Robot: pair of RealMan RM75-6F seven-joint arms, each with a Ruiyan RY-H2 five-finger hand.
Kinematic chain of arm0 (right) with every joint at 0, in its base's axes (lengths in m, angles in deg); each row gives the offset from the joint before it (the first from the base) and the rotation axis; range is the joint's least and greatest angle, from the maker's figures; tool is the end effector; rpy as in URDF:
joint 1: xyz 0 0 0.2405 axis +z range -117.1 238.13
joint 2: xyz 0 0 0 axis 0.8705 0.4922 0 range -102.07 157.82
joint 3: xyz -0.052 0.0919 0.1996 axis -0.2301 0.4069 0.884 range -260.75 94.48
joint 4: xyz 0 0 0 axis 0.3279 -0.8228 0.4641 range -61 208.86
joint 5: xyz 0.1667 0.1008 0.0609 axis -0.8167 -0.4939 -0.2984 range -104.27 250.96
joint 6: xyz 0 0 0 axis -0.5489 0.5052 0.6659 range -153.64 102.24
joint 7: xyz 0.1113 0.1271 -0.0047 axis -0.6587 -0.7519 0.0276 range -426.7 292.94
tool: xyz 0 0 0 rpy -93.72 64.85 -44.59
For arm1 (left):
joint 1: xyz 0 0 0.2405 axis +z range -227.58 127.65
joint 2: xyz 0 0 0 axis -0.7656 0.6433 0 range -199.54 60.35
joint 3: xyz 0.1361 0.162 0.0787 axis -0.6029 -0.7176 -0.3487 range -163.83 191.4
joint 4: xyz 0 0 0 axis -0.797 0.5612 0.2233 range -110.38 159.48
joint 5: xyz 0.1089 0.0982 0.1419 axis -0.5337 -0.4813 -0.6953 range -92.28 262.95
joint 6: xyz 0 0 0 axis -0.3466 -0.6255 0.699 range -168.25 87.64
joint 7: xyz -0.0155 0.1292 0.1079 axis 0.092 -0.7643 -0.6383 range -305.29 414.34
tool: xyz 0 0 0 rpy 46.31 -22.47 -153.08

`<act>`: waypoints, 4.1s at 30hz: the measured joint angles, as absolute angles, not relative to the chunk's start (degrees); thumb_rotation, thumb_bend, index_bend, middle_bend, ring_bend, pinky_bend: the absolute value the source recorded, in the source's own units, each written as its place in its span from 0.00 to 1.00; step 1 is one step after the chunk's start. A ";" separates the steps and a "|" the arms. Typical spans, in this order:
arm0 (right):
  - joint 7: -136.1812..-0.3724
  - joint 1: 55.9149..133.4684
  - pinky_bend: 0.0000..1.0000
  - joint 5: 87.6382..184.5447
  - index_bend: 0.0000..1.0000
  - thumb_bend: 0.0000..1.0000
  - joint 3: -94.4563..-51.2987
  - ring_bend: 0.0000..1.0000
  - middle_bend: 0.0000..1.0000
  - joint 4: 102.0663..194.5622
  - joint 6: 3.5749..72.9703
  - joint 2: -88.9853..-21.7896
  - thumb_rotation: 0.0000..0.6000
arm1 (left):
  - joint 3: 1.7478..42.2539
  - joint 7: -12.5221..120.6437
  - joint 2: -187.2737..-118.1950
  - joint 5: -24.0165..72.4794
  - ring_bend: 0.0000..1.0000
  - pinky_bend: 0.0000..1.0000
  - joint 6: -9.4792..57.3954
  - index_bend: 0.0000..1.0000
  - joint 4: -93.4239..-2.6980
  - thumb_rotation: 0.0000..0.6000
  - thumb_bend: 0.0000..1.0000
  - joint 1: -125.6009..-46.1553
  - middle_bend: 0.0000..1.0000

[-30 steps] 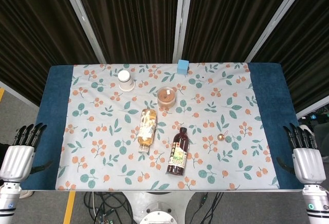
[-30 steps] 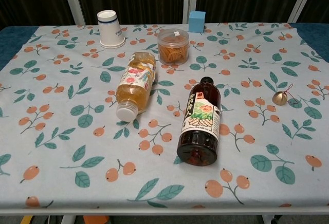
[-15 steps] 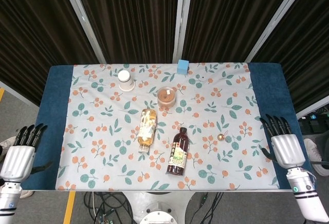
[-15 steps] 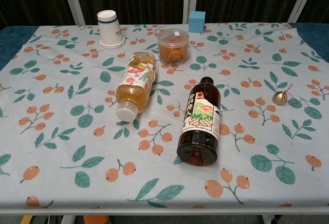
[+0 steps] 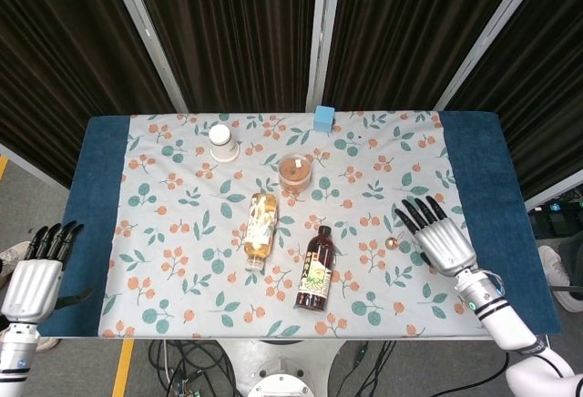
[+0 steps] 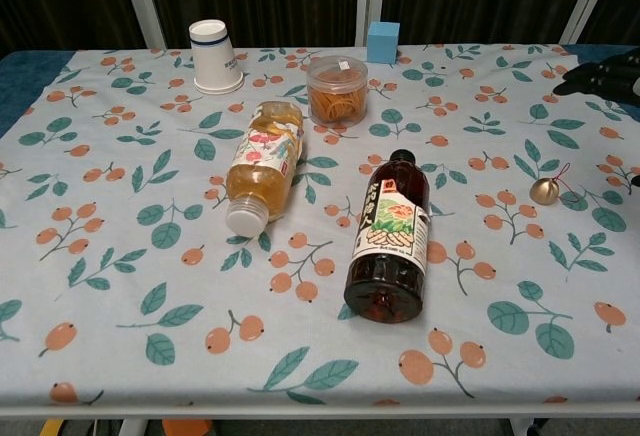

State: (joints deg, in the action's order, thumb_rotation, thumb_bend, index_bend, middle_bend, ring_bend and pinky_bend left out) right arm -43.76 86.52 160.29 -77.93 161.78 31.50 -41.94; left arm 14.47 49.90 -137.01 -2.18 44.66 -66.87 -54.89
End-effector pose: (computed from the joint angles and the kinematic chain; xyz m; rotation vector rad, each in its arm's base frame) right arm -0.2197 -0.2942 0.0610 1.9744 -0.5398 0.6072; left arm -0.2777 0.1954 0.1276 -1.4472 -0.8896 -0.8670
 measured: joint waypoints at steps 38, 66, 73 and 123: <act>-43.00 93.52 0.00 154.94 0.38 0.18 -79.51 0.00 0.00 156.10 26.91 -47.99 1.00 | 14.41 51.25 -137.18 -1.75 0.00 0.05 43.62 0.04 -65.89 1.00 0.00 -55.18 0.05; -43.73 95.11 0.00 153.83 0.53 0.21 -80.46 0.00 0.05 154.48 26.90 -49.55 1.00 | 13.97 51.91 -136.72 -1.83 0.00 0.05 42.84 0.04 -66.20 1.00 0.00 -55.42 0.05; -43.80 95.48 0.00 153.45 0.54 0.23 -80.48 0.00 0.06 154.48 26.76 -49.54 1.00 | 13.96 52.02 -136.64 -1.78 0.00 0.05 42.85 0.04 -66.23 1.00 0.00 -55.39 0.05; -44.71 96.34 0.00 152.75 0.66 0.37 -81.02 0.00 0.13 154.88 27.57 -49.59 1.00 | 13.87 53.26 -136.38 -2.04 0.00 0.05 42.91 0.04 -65.96 1.00 0.00 -55.42 0.05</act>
State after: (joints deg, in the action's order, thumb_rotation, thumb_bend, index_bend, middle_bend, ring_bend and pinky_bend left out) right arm -44.71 96.34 152.75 -81.02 154.88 27.57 -49.59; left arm 13.87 53.26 -136.38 -2.04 42.91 -65.96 -55.42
